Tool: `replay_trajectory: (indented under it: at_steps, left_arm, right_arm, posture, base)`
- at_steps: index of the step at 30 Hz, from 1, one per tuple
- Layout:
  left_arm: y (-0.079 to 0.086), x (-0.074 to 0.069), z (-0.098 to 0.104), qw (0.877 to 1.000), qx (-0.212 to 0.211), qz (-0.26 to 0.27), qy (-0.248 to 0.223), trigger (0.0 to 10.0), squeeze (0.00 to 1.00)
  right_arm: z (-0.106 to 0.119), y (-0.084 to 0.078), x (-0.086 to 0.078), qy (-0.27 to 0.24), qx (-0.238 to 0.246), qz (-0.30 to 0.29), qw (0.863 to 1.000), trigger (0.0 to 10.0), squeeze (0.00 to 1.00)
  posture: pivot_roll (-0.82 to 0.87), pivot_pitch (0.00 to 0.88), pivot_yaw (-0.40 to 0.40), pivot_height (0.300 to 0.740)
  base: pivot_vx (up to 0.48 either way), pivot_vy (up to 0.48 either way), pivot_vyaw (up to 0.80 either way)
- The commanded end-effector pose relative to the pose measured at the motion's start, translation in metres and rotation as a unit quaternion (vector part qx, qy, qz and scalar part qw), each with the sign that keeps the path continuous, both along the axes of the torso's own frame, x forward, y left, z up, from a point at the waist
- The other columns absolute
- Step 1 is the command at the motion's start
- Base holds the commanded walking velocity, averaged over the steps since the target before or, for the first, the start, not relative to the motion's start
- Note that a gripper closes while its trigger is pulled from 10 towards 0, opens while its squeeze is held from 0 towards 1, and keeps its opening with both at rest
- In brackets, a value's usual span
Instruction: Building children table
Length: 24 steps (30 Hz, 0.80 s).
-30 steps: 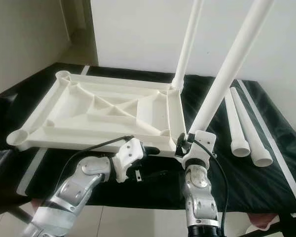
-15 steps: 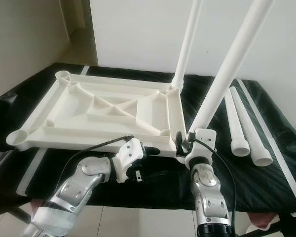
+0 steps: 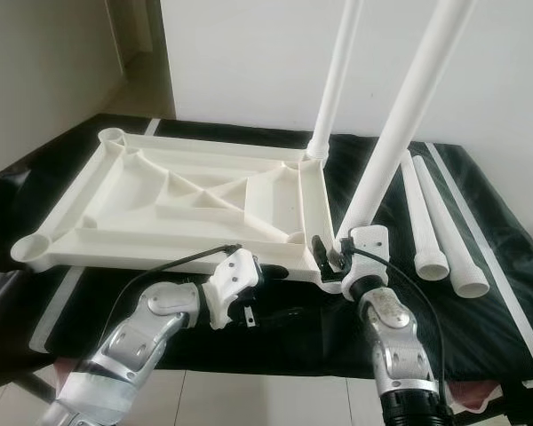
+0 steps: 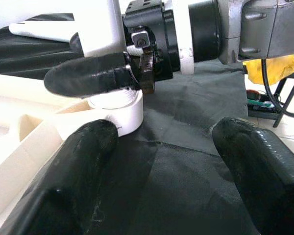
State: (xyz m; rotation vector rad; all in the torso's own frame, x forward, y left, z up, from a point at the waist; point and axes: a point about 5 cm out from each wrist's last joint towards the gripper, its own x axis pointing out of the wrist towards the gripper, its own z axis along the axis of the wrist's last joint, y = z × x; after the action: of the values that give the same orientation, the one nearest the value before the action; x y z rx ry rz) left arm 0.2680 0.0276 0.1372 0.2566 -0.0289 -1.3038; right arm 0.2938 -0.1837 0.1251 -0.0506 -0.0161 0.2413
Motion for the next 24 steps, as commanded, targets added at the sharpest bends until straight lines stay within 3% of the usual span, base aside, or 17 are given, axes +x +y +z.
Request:
replay_trajectory:
  at_steps: [1,14,15,17,18,19,20,21,24]
  left_arm:
    - [0.001,0.004,0.003,1.000,-0.007,0.027,-0.005,10.0,0.00]
    - [0.005,0.004,0.004,0.999,-0.007,0.033,-0.005,10.0,0.00]
    - [0.005,0.004,0.004,0.999,-0.008,0.033,-0.006,10.0,0.00]
    - [0.005,0.004,0.004,0.999,-0.008,0.033,-0.006,10.0,0.00]
    - [0.005,0.004,0.004,0.999,-0.008,0.034,-0.006,10.0,0.00]
    - [0.005,0.004,0.004,0.999,-0.008,0.033,-0.006,10.0,0.00]
    - [0.005,0.004,0.004,0.999,-0.008,0.033,-0.006,10.0,0.00]
    - [0.005,0.004,0.004,0.999,-0.007,0.032,-0.006,10.0,0.00]
    - [0.005,0.005,0.004,0.999,-0.007,0.031,-0.006,10.0,0.00]
  right_arm:
    - [-0.002,-0.006,0.001,0.008,-0.012,0.019,1.000,10.0,0.00]
    - [-0.006,-0.023,0.001,0.028,-0.052,0.110,0.992,10.0,0.00]
    - [-0.002,-0.027,0.001,0.024,-0.044,0.115,0.992,6.2,0.00]
    - [-0.001,-0.028,0.001,0.021,-0.042,0.119,0.992,6.2,0.00]
    - [0.000,-0.029,0.001,0.019,-0.043,0.122,0.991,4.6,0.00]
    - [0.001,-0.029,0.001,0.018,-0.046,0.125,0.991,3.8,0.00]
    - [0.001,-0.029,0.001,0.018,-0.046,0.125,0.991,3.8,0.00]
    - [0.001,-0.030,0.001,0.016,-0.048,0.128,0.990,0.0,0.00]
    - [0.001,-0.030,-0.001,0.018,-0.049,0.139,0.989,0.0,0.00]
  posture:
    - [0.04,0.000,-0.055,0.740]
    - [0.05,0.000,-0.057,0.740]
    - [0.05,0.000,-0.055,0.740]
    - [0.05,0.000,-0.054,0.740]
    - [0.05,0.000,-0.054,0.740]
    - [0.05,0.000,-0.050,0.740]
    - [0.05,0.000,-0.050,0.740]
    - [0.04,0.000,-0.048,0.740]
    - [0.04,0.000,-0.047,0.740]
  base:
    - [0.000,0.000,0.00]
    - [0.000,0.000,0.00]
    - [0.000,0.000,0.00]
    - [0.000,0.000,0.00]
    - [0.000,0.000,0.00]
    - [0.000,0.000,0.00]
    - [0.000,0.000,0.00]
    - [0.000,0.000,0.00]
    - [0.000,0.000,0.00]
